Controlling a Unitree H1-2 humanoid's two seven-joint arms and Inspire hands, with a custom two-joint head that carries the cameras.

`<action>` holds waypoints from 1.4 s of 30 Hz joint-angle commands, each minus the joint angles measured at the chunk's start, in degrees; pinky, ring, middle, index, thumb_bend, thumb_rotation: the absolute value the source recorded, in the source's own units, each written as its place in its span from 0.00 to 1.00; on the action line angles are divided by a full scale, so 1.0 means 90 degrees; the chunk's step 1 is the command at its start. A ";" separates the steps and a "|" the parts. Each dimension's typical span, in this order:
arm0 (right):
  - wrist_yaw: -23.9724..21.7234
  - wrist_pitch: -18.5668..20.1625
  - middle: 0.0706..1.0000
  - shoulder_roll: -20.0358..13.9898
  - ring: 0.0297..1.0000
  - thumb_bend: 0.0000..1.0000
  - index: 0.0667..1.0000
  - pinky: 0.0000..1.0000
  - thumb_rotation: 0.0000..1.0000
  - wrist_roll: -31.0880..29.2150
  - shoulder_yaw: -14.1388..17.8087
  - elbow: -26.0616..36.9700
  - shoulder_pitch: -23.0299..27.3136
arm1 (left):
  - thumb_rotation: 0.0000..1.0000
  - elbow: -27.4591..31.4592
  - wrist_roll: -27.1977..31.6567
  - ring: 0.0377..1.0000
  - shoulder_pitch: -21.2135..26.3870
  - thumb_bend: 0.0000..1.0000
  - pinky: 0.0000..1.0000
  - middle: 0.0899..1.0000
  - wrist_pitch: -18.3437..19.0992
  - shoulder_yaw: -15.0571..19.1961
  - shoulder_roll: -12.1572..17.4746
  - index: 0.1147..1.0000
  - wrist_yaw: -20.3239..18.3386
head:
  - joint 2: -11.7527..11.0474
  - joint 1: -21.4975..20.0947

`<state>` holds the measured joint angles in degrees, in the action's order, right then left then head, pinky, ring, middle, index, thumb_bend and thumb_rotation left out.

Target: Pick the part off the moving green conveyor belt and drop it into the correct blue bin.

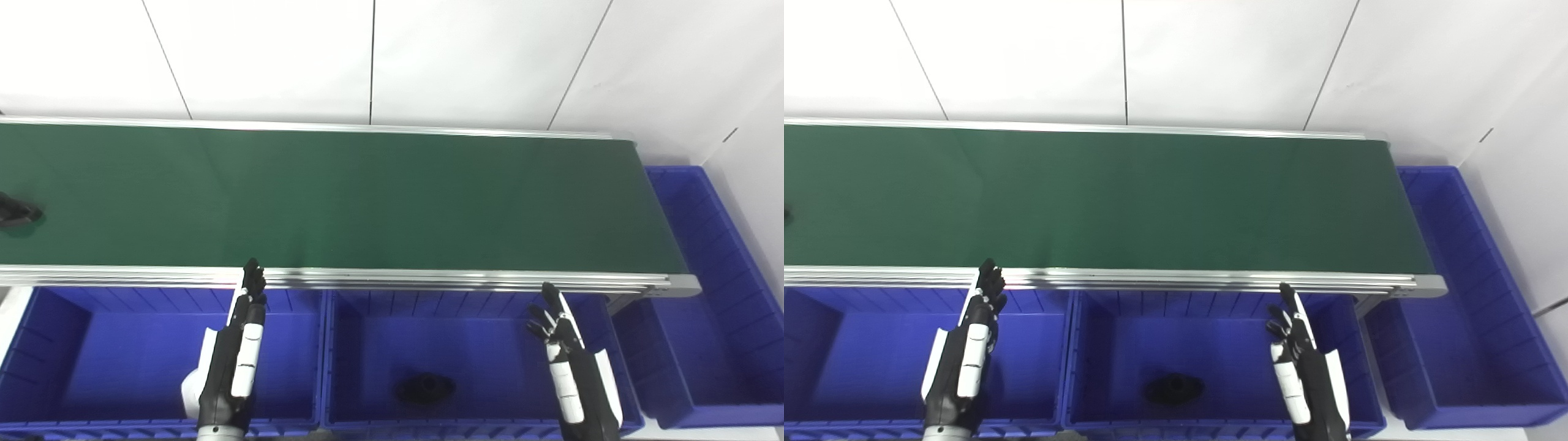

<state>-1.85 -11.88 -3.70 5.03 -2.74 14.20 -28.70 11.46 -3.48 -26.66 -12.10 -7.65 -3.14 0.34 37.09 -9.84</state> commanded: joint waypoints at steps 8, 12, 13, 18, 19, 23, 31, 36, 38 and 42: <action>0.0004 -0.0016 0.99 -0.0008 0.93 0.73 0.98 0.88 0.98 -0.0034 0.0013 0.0057 0.0016 | 0.99 0.0181 0.0158 1.00 0.0030 0.56 1.00 1.00 -0.0029 -0.0011 -0.0047 1.00 -0.0026 | -0.0030 -0.0057; 0.0014 -0.0026 0.99 0.0021 0.93 0.73 0.98 0.88 0.97 -0.0046 0.0003 0.0076 0.0020 | 1.00 0.0169 0.0060 1.00 0.0030 0.58 1.00 1.00 -0.0060 -0.0001 -0.0042 1.00 0.0010 | -0.0001 -0.0073; 0.0014 -0.0021 1.00 0.0026 0.93 0.72 0.99 0.88 0.97 -0.0051 0.0002 0.0082 0.0023 | 1.00 0.0171 0.0064 1.00 0.0031 0.58 1.00 1.00 -0.0062 -0.0005 -0.0033 1.00 -0.0002 | -0.0001 -0.0073; 0.0053 0.0012 1.00 0.0063 0.94 0.72 0.99 0.88 0.98 0.0026 0.0005 0.0088 0.0018 | 0.99 0.0191 0.0146 1.00 0.0028 0.58 1.00 1.00 0.0016 -0.0008 -0.0024 1.00 -0.0037 | -0.0041 -0.0063; 0.0048 0.0004 1.00 0.0062 0.94 0.72 0.99 0.88 0.98 0.0020 0.0002 0.0087 0.0016 | 0.99 0.0186 0.0140 1.00 0.0029 0.58 1.00 1.00 0.0022 -0.0008 -0.0020 1.00 -0.0036 | -0.0041 -0.0063; 0.0063 -0.0014 1.00 0.0077 0.94 0.71 0.99 0.88 0.98 0.0026 0.0008 0.0058 0.0032 | 0.99 0.0172 0.0112 1.00 0.0034 0.60 1.00 1.00 0.0068 -0.0005 -0.0026 1.00 -0.0022 | -0.0094 -0.0027; 0.0046 -0.0039 1.00 0.0033 0.94 0.72 0.99 0.88 0.98 0.0006 0.0027 0.0007 0.0045 | 0.99 0.0136 0.0064 1.00 0.0038 0.61 1.00 1.00 0.0084 -0.0010 -0.0057 1.00 0.0011 | -0.0131 0.0010; 0.0053 -0.0050 1.00 0.0022 0.94 0.74 0.99 0.88 0.98 0.0019 0.0046 -0.0040 0.0050 | 0.99 0.0130 0.0070 1.00 0.0032 0.60 1.00 1.00 0.0091 -0.0024 -0.0044 1.00 -0.0010 | -0.0154 0.0027; 0.0043 -0.0037 1.00 0.0022 0.94 0.74 1.00 0.89 0.98 -0.0016 0.0050 -0.0042 0.0055 | 0.99 0.0132 0.0039 1.00 0.0032 0.61 1.00 1.00 0.0110 -0.0020 -0.0052 1.00 0.0008 | -0.0149 0.0024; 0.0045 -0.0027 1.00 0.0019 0.94 0.75 0.99 0.88 0.97 0.0001 0.0055 -0.0050 0.0065 | 0.99 0.0088 0.0014 1.00 0.0042 0.61 1.00 1.00 0.0075 -0.0020 -0.0066 1.00 0.0025 | -0.0175 0.0068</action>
<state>-1.61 -11.81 -3.48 5.49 -2.52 13.22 -28.43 11.32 -2.81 -26.66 -10.30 -7.62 -3.15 0.25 35.60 -9.32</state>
